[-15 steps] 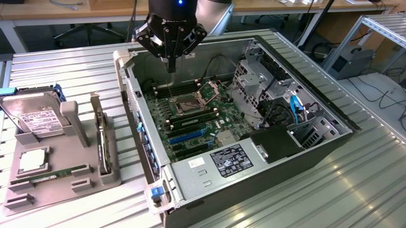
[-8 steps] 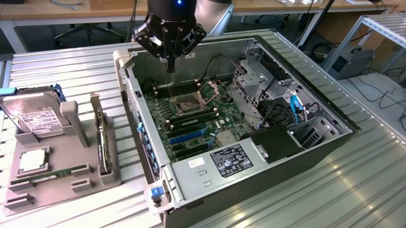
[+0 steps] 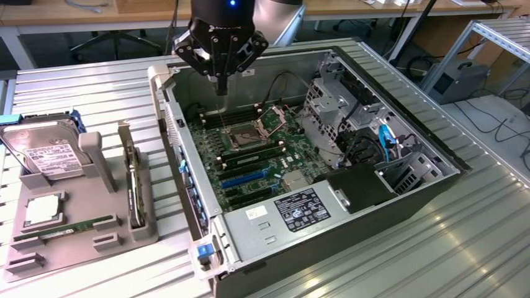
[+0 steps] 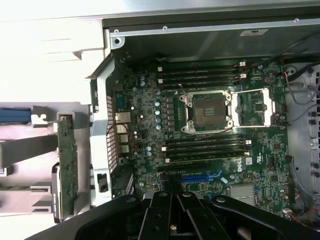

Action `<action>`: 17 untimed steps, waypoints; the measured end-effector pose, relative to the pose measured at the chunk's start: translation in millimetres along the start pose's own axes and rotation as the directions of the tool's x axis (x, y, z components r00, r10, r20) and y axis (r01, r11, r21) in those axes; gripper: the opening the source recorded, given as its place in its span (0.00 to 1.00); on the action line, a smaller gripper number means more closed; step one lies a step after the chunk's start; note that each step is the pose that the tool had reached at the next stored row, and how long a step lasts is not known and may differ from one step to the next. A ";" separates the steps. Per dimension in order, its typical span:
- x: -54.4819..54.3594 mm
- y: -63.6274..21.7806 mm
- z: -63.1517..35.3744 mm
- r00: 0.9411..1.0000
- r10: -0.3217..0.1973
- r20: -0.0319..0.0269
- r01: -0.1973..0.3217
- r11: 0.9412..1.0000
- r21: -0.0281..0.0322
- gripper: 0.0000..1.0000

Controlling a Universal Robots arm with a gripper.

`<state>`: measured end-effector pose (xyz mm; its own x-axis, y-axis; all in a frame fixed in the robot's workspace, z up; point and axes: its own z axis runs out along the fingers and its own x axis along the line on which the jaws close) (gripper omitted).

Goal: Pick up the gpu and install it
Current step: 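Reach for the gpu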

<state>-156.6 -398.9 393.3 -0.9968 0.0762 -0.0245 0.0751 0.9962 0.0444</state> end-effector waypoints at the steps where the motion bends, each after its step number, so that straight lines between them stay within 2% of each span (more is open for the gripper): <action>1: 0.2 0.0 0.0 1.000 0.000 0.000 0.000 1.000 0.000 0.11; 17: 4.5 -0.3 -0.1 1.000 0.000 0.000 0.000 1.000 0.000 0.11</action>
<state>-161.1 -398.9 393.3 -0.9968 0.0762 -0.0245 0.0751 0.9962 0.0444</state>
